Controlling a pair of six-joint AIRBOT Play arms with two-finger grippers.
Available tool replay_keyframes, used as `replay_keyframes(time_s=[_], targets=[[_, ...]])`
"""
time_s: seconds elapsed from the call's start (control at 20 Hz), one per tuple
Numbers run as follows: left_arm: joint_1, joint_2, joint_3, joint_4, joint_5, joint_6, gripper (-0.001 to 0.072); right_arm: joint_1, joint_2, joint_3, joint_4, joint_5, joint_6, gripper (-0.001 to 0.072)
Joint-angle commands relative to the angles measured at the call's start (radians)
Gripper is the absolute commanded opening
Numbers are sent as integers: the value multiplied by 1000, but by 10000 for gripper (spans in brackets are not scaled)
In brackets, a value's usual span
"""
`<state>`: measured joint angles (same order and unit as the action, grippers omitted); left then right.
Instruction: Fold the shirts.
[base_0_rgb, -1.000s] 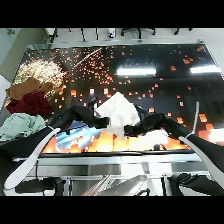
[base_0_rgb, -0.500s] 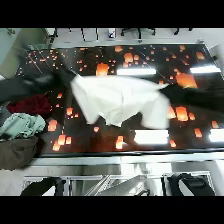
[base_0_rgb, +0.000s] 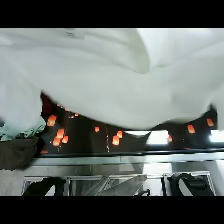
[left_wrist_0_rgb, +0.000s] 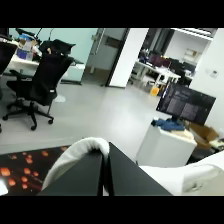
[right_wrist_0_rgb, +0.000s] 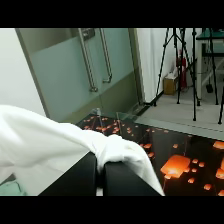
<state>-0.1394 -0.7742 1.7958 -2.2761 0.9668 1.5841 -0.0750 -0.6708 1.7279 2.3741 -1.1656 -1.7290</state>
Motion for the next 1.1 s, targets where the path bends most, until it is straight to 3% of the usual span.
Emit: replay_keyframes(time_s=[0.0, 0.15, 0.35, 0.65, 0.9, 0.95, 1.0, 1.05], targets=[[1, -94, 57, 33, 114, -16, 13, 2, -100, 39, -2, -28, 0, 20], [1, -243, -69, 38, 114, -12, 13, 48, -306, 35, -8, -55, -3, 20], [1, -479, -229, 85, 20, 32, 13, 173, -639, 18, -15, -33, -4, 20], [63, -819, -198, 85, -93, 50, 13, 294, -1012, 42, 18, 307, -10, 20], [115, -1012, -155, 85, 12, 51, 13, 311, -1138, 45, 17, 184, -6, 21], [116, -1041, -155, 85, 13, 51, 13, 304, -1143, 45, 10, 140, 1, 55], [120, -1065, -155, 84, 4, 51, 14, 285, -1141, 45, 10, 97, 19, 280], [119, -1080, -155, 84, -6, 51, 14, 257, -1129, 46, 9, 51, 38, 405]])
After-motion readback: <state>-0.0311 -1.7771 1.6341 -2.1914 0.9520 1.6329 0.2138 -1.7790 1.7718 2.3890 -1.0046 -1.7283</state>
